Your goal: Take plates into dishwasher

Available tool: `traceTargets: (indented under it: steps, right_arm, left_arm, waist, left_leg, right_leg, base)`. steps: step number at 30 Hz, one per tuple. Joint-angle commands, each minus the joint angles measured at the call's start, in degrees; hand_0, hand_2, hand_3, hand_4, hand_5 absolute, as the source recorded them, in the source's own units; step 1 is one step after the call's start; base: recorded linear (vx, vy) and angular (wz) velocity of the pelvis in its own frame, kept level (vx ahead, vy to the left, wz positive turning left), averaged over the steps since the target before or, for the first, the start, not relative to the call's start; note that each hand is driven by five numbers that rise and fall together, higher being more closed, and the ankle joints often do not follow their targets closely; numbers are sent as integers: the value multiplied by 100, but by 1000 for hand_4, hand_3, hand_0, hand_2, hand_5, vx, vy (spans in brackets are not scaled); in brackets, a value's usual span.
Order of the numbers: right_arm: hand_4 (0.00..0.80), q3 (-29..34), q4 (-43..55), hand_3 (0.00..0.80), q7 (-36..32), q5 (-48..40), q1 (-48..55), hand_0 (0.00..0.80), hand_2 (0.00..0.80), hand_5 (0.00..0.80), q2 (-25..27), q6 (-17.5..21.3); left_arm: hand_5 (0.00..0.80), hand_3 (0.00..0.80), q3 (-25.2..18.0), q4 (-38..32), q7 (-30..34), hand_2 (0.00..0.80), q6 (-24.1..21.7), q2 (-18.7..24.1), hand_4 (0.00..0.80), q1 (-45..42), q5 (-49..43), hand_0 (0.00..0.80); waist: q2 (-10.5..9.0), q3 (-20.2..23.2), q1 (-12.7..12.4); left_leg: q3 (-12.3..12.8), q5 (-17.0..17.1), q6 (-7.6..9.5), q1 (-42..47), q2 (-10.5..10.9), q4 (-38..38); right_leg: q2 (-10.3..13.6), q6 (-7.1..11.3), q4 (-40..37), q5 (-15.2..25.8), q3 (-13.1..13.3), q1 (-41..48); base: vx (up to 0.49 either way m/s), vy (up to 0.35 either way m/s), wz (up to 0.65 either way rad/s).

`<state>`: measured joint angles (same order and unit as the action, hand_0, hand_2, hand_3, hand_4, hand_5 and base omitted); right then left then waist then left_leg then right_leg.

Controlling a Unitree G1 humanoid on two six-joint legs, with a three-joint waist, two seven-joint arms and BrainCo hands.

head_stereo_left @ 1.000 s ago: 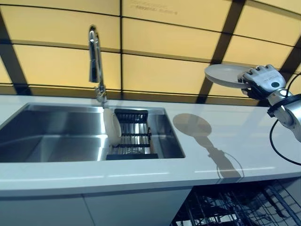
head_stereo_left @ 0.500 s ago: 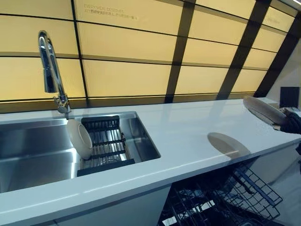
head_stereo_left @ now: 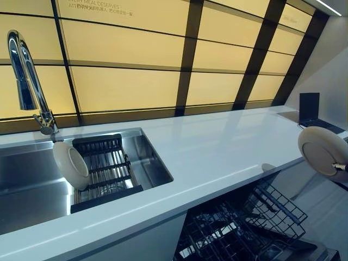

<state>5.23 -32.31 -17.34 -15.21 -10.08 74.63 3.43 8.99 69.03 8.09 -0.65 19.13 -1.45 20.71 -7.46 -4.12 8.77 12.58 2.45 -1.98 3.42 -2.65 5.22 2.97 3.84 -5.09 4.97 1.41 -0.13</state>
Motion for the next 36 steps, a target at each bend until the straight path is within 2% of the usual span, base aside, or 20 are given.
traceTargets:
  steps: [1, 2, 7, 10, 17, 24, 36]
  right_arm:
    - [800, 512, -225, 800, -360, -479, -240, 800, 800, 800, -100, -104]
    - [800, 510, -321, 800, -700, -768, -196, 800, 800, 800, -271, -173]
    - [800, 454, -391, 800, -1125, -693, -10, 800, 800, 800, -661, -189]
    - [800, 455, -421, 800, -1172, -554, 179, 800, 800, 800, -889, -126]
    - [800, 384, -186, 800, -1296, -526, 406, 800, 800, 800, -1264, -259]
    - [800, 132, 206, 800, -1086, -237, 419, 800, 800, 800, -1722, -487]
    - [800, -246, 348, 800, -803, 193, 279, 800, 800, 800, -2399, -580]
  left_arm:
    - [0, 0, -256, 241, 116, 0, -148, 180, 0, 190, -243, 0]
    - [0, 0, -301, 289, 148, 0, -160, 205, 0, 198, -310, 0]
    - [0, 0, -343, 321, 167, 0, -260, 174, 0, 118, -364, 0]
    - [0, 0, -388, 345, 181, 0, -297, 155, 0, 124, -400, 0]
    - [0, 0, -417, 349, 224, 0, -314, 138, 0, 126, -406, 0]
    - [0, 0, -404, 261, 184, 0, -381, 82, 0, 108, -350, 0]
    - [0, 0, -404, 275, 109, 0, -403, -4, 0, 159, -328, 0]
  waist:
    - [-147, -58, -191]
    - [-158, -77, -199]
    - [-142, -95, -207]
    - [-122, -122, -198]
    - [-85, -153, -155]
    - [-19, -209, -139]
    - [139, -288, -197]
  left_leg:
    - [-221, -516, 275, 222, 74, -22]
    - [-231, -518, 274, 220, 68, -22]
    - [-251, -507, 265, 208, 61, -22]
    - [-247, -500, 255, 187, 55, -22]
    - [-233, -494, 247, 177, 47, -22]
    - [-233, -478, 229, 169, 50, -22]
    - [-280, -450, 187, 130, 67, -22]
  right_leg:
    - [132, 485, 38, 307, -21, -31]
    - [122, 477, 39, 311, -22, -37]
    - [110, 462, 17, 321, -27, -50]
    - [109, 457, 9, 319, -34, -54]
    - [108, 445, 9, 314, -29, -70]
    - [113, 429, 9, 293, -22, -84]
    - [166, 394, 9, 230, -95, -99]
  base:
    - [17, -52, 0]
    - [16, -51, 0]
    - [24, -44, 0]
    - [0, -10, 0]
    - [0, 0, 0]
    - [-4, -2, 0]
    - [0, 0, 0]
